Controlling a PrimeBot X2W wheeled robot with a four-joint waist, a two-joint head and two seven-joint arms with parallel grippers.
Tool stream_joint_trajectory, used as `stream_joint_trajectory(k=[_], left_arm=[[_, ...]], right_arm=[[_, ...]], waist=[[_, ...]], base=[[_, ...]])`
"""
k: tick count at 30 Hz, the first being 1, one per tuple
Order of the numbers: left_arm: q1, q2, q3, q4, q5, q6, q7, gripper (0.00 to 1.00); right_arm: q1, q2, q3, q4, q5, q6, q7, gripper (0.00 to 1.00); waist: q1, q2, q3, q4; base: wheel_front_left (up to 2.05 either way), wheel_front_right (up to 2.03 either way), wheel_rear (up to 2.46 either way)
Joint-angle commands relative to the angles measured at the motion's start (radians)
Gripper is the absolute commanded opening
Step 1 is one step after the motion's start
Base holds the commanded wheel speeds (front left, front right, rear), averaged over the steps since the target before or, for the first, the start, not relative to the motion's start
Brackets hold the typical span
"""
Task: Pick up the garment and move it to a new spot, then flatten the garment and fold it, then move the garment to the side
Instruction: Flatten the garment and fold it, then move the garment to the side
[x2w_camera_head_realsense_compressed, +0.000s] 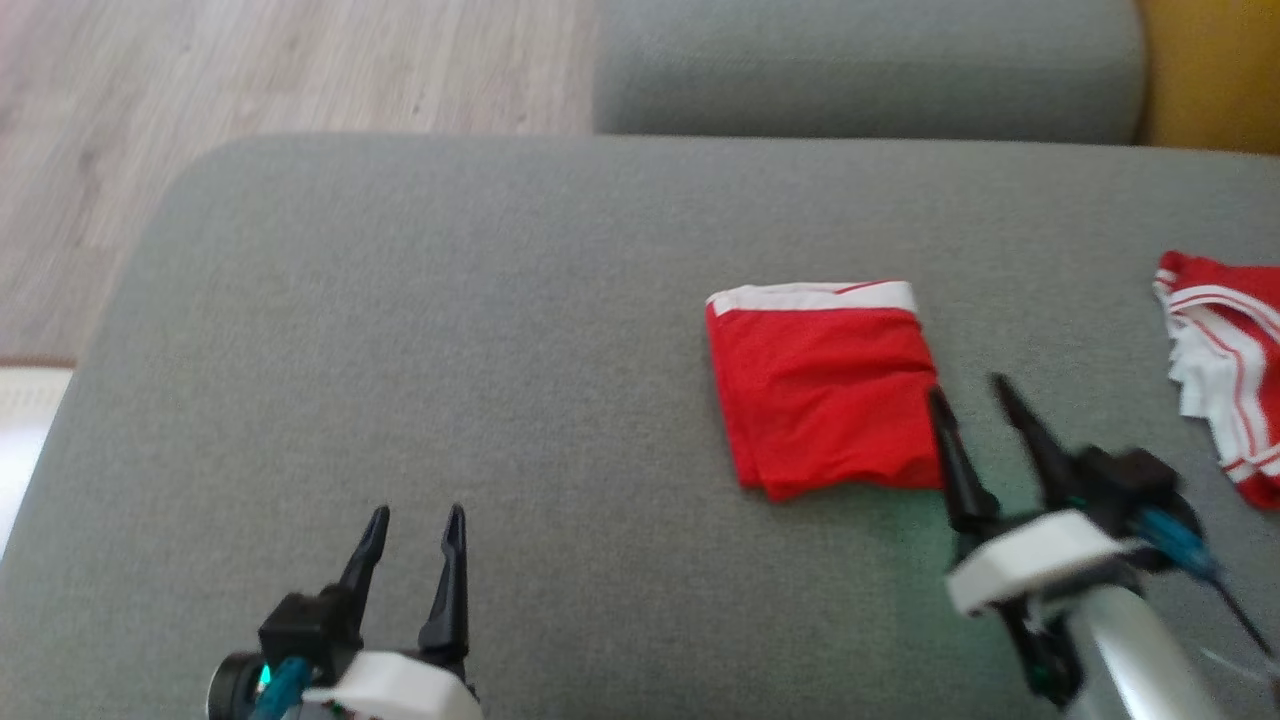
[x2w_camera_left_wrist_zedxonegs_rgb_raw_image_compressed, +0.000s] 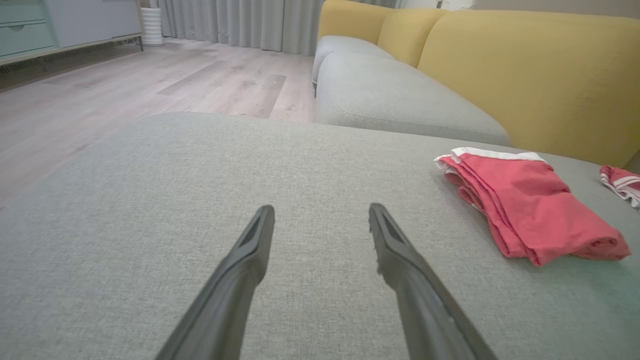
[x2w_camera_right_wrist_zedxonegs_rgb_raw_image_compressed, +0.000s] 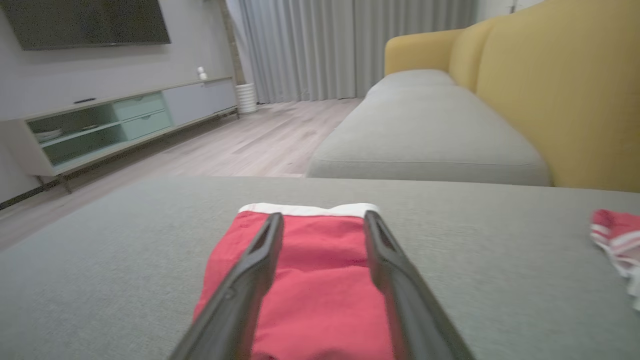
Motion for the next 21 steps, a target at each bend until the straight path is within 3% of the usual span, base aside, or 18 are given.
stream_joint_trajectory(k=[1, 9, 21], left_arm=[[-0.018, -0.003, 0.044, -0.028, 0.009, -0.009, -0.012, 1.00], [0.023, -0.003, 0.093, -0.004, 0.030, -0.030, -0.012, 1.00], [0.037, -0.003, 0.123, 0.002, 0.036, -0.047, -0.012, 1.00]], right_arm=[[0.005, -0.009, -0.006, -0.058, 0.000, -0.001, -0.013, 1.00], [0.179, -0.047, -0.177, -0.176, -0.015, -0.001, -0.014, 1.00], [0.261, -0.011, -0.203, -0.144, -0.028, -0.001, -0.014, 1.00]], waist=[[0.0000, 0.0000, -0.026, -0.021], [0.0000, 0.0000, -0.059, -0.040], [0.0000, 0.0000, -0.071, -0.030]], base=[[0.00, 0.00, 0.00], [0.00, 0.00, 0.00], [0.00, 0.00, 0.00]])
